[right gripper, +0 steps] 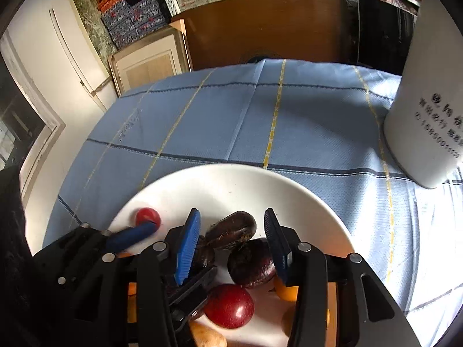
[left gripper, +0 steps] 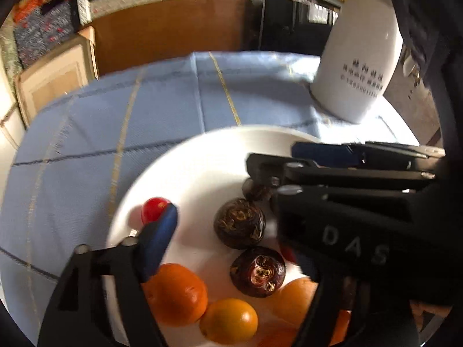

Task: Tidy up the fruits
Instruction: 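Place both dark brown fruits in the white plate and open both grippers, then grasp the last dark brown fruit on the cloth with the right gripper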

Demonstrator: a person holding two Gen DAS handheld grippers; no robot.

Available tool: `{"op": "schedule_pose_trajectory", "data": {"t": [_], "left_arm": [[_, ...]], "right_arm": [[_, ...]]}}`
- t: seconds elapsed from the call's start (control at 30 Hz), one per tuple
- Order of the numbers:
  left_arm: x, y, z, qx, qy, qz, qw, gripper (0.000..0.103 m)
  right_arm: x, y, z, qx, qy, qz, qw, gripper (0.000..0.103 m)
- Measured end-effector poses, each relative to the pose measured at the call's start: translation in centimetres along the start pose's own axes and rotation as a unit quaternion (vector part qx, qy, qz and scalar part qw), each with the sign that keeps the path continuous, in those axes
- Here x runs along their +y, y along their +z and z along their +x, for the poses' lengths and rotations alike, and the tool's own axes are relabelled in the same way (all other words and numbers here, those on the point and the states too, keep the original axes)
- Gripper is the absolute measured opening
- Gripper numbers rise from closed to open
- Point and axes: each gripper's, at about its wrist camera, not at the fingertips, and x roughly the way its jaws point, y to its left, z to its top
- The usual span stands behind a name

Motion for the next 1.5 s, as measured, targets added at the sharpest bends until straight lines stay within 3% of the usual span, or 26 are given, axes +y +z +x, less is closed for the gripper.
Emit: {"op": "schedule_pose_trajectory", "data": {"t": [0.3,0.6,0.8,1.07,1.27,1.5], "left_arm": [[0.1,-0.8,-10.2,-0.082,0.034,-0.021,0.9958,0.089],[-3.1,-4.5,-22.3,-0.156,0.053,-0.009,0.9863,0.094],[-5.1,-8.5,-26.7,-0.189,0.061,-0.001,0.9801,0.097],[-5.5,-14.7,-24.4,-0.179,0.06,-0.031,0.9816,0.098],[-4.7,-17.7,-19.3,-0.163,0.085,-0.049,0.9818,0.098],[-3.1,-19.5,-13.4,-0.108,0.104,-0.061,0.9868,0.098]], "right_arm": [[1.0,-1.5,-9.5,-0.073,0.016,0.003,0.997,0.053],[3.9,-7.0,-21.6,-0.154,0.028,-0.036,0.987,0.062],[5.2,-11.8,-26.3,-0.192,0.03,-0.055,0.979,0.064],[5.3,-17.2,-26.1,-0.2,0.043,-0.059,0.977,0.072],[4.8,-20.9,-21.0,-0.173,0.023,-0.065,0.982,0.074],[2.5,-22.4,-14.8,-0.147,0.005,-0.044,0.988,0.074]]}}
